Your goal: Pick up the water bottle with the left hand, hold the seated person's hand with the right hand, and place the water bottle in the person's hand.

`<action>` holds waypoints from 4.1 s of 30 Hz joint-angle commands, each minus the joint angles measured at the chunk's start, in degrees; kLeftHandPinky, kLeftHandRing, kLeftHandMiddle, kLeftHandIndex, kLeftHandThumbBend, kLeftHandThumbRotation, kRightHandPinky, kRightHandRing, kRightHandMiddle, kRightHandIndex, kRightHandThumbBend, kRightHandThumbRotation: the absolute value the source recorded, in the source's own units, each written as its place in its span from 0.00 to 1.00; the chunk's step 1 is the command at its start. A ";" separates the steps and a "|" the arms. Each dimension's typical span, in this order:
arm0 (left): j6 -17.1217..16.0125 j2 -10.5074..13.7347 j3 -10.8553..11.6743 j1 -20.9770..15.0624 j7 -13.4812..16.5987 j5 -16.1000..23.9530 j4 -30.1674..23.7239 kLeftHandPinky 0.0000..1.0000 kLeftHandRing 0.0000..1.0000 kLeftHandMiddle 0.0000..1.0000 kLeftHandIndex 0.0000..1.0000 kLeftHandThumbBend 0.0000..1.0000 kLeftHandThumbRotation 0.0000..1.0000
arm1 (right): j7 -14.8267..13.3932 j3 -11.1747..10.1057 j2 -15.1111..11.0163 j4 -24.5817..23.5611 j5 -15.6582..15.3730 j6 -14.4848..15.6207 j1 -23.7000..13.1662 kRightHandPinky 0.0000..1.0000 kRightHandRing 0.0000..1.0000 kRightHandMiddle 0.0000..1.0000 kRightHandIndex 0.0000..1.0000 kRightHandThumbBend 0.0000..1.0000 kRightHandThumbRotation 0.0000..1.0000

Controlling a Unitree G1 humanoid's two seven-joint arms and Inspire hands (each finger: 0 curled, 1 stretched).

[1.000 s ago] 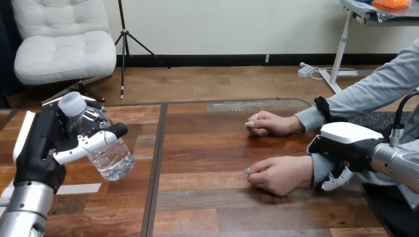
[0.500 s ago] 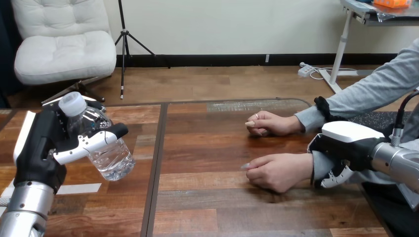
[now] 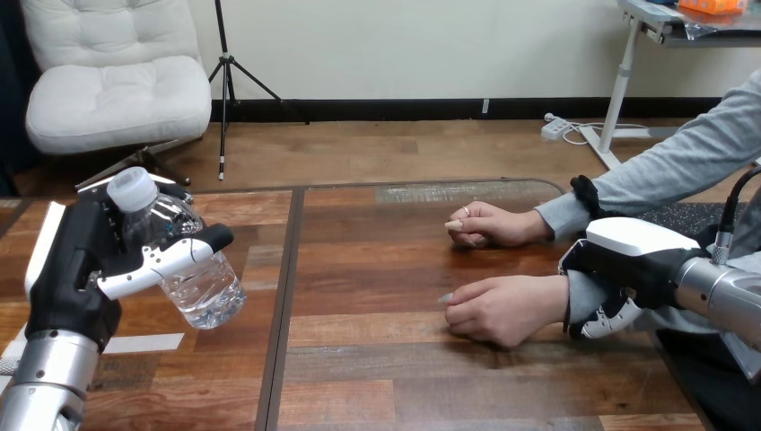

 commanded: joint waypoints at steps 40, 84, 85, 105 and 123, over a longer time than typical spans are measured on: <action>-1.12 0.96 0.86 -2.88 0.19 -1.03 -3.82 0.29 0.35 0.39 0.40 0.74 0.00 | -0.41 -3.25 0.56 -0.86 2.91 0.19 -1.06 0.28 0.33 0.40 0.45 0.50 0.00; -1.11 0.90 0.72 -2.62 0.19 -0.98 -4.15 0.30 0.35 0.39 0.39 0.74 0.00 | -0.04 -4.61 0.49 -1.23 4.63 -0.97 -0.27 0.24 0.29 0.36 0.40 0.46 0.00; -1.10 0.90 0.71 -2.62 0.21 -0.95 -4.16 0.30 0.35 0.39 0.39 0.74 0.00 | -0.06 -4.66 0.50 -1.20 4.67 -1.03 -0.25 0.24 0.29 0.36 0.40 0.46 0.00; -0.75 0.50 0.01 -2.90 0.06 -0.92 -4.25 0.29 0.35 0.39 0.39 0.74 0.00 | -0.60 -5.57 0.49 -1.52 5.33 -1.58 -0.02 0.23 0.28 0.35 0.40 0.49 0.00; 4.26 -1.22 -4.19 -3.66 -0.05 0.03 -8.15 0.29 0.34 0.38 0.39 0.74 0.00 | 0.49 -6.90 0.30 -3.20 6.33 -0.68 0.01 0.25 0.30 0.37 0.42 0.50 0.00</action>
